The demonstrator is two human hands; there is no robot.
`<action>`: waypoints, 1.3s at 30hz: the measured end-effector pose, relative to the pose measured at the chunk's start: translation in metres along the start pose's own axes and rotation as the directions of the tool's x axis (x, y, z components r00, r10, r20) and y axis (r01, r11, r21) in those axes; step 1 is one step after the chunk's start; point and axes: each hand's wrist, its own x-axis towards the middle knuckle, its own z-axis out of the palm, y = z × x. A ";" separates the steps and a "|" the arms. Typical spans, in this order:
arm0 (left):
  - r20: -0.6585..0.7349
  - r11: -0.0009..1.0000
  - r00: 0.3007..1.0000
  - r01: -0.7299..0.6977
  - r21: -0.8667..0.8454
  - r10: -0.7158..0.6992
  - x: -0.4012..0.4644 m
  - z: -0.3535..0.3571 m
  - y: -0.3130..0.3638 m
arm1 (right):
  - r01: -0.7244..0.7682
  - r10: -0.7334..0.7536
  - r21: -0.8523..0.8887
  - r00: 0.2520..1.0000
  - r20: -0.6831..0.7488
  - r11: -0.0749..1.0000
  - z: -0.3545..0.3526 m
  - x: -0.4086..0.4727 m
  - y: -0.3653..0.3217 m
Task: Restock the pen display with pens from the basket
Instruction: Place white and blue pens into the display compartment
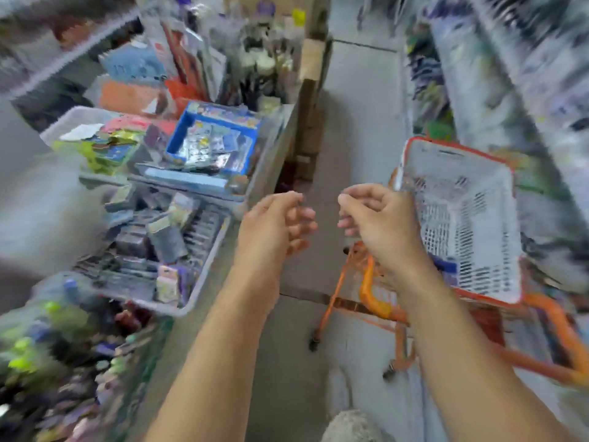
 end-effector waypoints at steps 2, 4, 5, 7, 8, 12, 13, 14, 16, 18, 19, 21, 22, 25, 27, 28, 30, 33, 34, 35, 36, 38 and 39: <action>0.071 0.999 0.997 0.037 0.040 -0.040 0.014 0.048 -0.015 | -0.045 0.044 -0.001 0.995 -0.086 0.999 -0.044 0.016 0.016; 0.123 0.995 0.990 0.061 0.077 -0.070 0.027 0.097 -0.031 | -0.086 0.085 0.004 0.986 -0.145 0.996 -0.087 0.032 0.033; 0.145 0.994 0.986 0.070 0.089 -0.083 0.034 0.121 -0.039 | -0.106 0.106 0.008 0.980 -0.166 0.994 -0.109 0.043 0.041; 0.162 0.989 0.982 0.081 0.125 -0.100 0.051 0.165 -0.057 | -0.160 0.155 -0.008 0.967 -0.202 0.987 -0.151 0.065 0.061; 0.159 0.984 0.981 0.085 0.153 -0.110 0.059 0.186 -0.066 | -0.198 0.190 -0.013 0.958 -0.217 0.980 -0.172 0.075 0.070; 0.083 0.956 0.982 0.144 0.255 -0.170 0.098 0.246 -0.107 | -0.382 0.374 -0.011 0.909 -0.187 0.924 -0.243 0.122 0.116; 0.059 0.944 0.981 0.160 0.287 -0.185 0.109 0.255 -0.115 | -0.413 0.399 -0.041 0.898 -0.185 0.910 -0.256 0.133 0.127; 0.041 0.930 0.980 0.173 0.326 -0.196 0.118 0.262 -0.121 | -0.432 0.411 -0.080 0.891 -0.193 0.898 -0.265 0.143 0.136; 0.029 0.904 0.977 0.185 0.386 -0.213 0.138 0.274 -0.130 | -0.448 0.407 -0.190 0.887 -0.219 0.874 -0.276 0.159 0.150; 0.022 0.869 0.975 0.186 0.459 -0.221 0.161 0.281 -0.137 | -0.450 0.403 -0.273 0.890 -0.213 0.850 -0.276 0.173 0.158; 0.020 0.845 0.973 0.191 0.500 -0.231 0.173 0.285 -0.140 | -0.457 0.414 -0.281 0.888 -0.202 0.844 -0.273 0.180 0.162; 0.028 0.785 0.960 0.210 0.583 -0.278 0.201 0.292 -0.151 | -0.485 0.444 -0.276 0.874 -0.200 0.830 -0.265 0.192 0.169; 0.033 0.750 0.950 0.224 0.623 -0.311 0.215 0.297 -0.159 | -0.492 0.445 -0.294 0.869 -0.214 0.819 -0.261 0.197 0.174; 0.054 0.634 0.913 0.238 0.736 -0.405 0.256 0.311 -0.193 | -0.466 0.388 -0.390 0.883 -0.264 0.795 -0.247 0.217 0.192; 0.043 0.540 0.897 0.226 0.811 -0.440 0.282 0.318 -0.220 | -0.482 0.407 -0.423 0.876 -0.259 0.767 -0.239 0.233 0.208; 0.023 0.498 0.896 0.226 0.837 -0.444 0.293 0.321 -0.230 | -0.496 0.428 -0.428 0.868 -0.251 0.755 -0.237 0.244 0.220; -0.027 0.439 0.901 0.237 0.867 -0.433 0.316 0.326 -0.249 | -0.545 0.494 -0.423 0.837 -0.234 0.724 -0.234 0.268 0.245; -0.060 0.360 0.929 0.200 0.911 -0.364 0.352 0.332 -0.277 | -0.617 0.589 -0.440 0.778 -0.219 0.652 -0.231 0.308 0.292; -0.066 0.313 0.938 0.179 0.933 -0.340 0.363 0.334 -0.288 | -0.633 0.613 -0.446 0.762 -0.209 0.633 -0.228 0.322 0.312; -0.060 0.248 0.943 0.147 0.958 -0.326 0.373 0.336 -0.301 | -0.649 0.641 -0.441 0.743 -0.193 0.620 -0.225 0.335 0.333; -0.050 0.175 0.947 0.110 0.978 -0.318 0.380 0.339 -0.313 | -0.654 0.653 -0.429 0.737 -0.176 0.623 -0.221 0.346 0.358; -0.052 0.041 0.955 0.067 0.997 -0.291 0.394 0.342 -0.336 | -0.647 0.659 -0.433 0.738 -0.149 0.627 -0.214 0.361 0.395; -0.057 0.006 0.960 0.061 0.998 -0.273 0.400 0.344 -0.344 | -0.640 0.651 -0.441 0.744 -0.152 0.629 -0.211 0.365 0.404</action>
